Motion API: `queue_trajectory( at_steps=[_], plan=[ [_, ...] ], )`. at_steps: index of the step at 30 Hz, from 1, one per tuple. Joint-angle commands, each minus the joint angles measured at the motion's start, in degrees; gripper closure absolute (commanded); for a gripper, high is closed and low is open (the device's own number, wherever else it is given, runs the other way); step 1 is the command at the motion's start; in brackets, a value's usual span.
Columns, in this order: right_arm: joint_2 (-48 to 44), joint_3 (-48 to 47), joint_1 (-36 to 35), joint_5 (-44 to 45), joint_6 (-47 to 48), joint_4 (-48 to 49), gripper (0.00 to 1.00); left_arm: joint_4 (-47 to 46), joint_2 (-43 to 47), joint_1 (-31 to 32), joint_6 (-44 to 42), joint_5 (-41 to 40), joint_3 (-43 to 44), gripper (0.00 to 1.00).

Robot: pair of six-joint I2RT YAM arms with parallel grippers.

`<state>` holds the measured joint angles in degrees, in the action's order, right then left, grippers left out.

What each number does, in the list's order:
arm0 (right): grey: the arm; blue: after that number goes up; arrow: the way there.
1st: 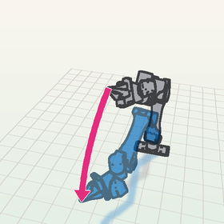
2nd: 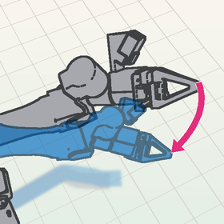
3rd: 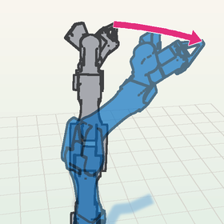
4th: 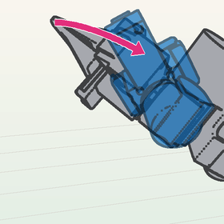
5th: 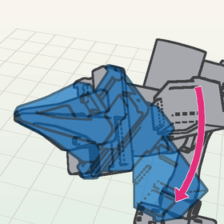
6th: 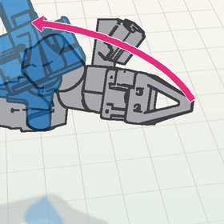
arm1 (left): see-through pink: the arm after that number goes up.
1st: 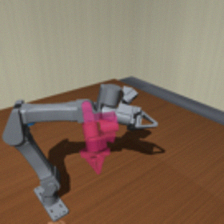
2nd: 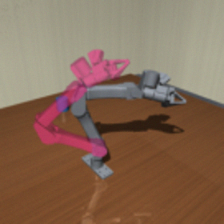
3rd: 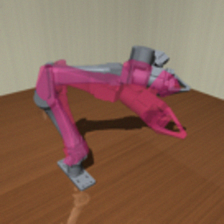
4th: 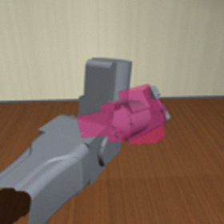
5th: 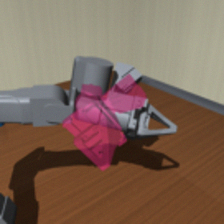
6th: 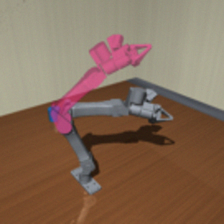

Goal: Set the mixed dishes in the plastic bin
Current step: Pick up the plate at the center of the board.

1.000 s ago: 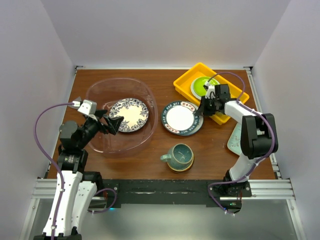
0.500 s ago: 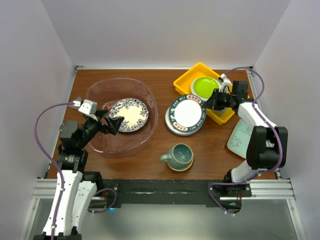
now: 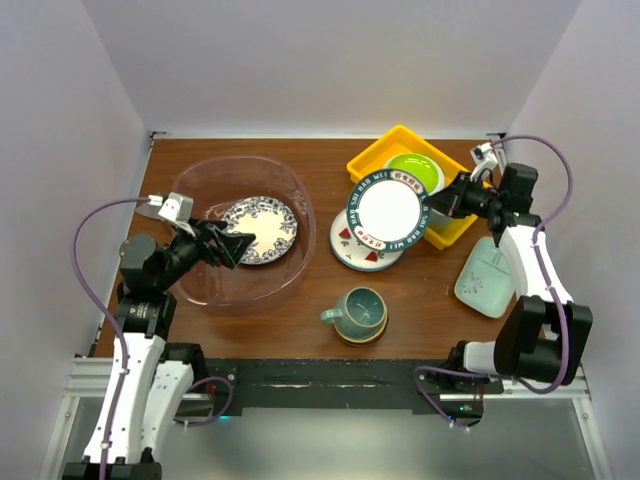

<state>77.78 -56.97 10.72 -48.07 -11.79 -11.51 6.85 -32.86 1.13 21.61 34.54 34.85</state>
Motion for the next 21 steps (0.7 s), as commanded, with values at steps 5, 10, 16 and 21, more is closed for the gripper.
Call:
queue_trajectory(
  at_steps=[5, 10, 16, 21],
  plan=[
    [-9.1, 2.0, 3.4, -9.9, -7.1, 6.1, 1.00, -6.0, -1.2, -0.3, 15.0, 7.1, 2.5, 0.00],
    [-12.7, 4.1, 3.6, -11.0, -8.0, 8.2, 1.00, -9.2, -1.1, 1.0, 19.2, 6.6, 2.2, 0.00],
    [-13.1, 7.3, 4.0, -15.7, -8.0, 11.2, 1.00, -11.1, -2.6, 11.5, 20.1, -2.4, 1.4, 0.00],
    [-13.5, 8.8, 4.0, -18.2, -7.3, 13.8, 1.00, -13.1, -5.7, 19.7, 20.5, -7.3, 0.7, 0.00]
  ],
)
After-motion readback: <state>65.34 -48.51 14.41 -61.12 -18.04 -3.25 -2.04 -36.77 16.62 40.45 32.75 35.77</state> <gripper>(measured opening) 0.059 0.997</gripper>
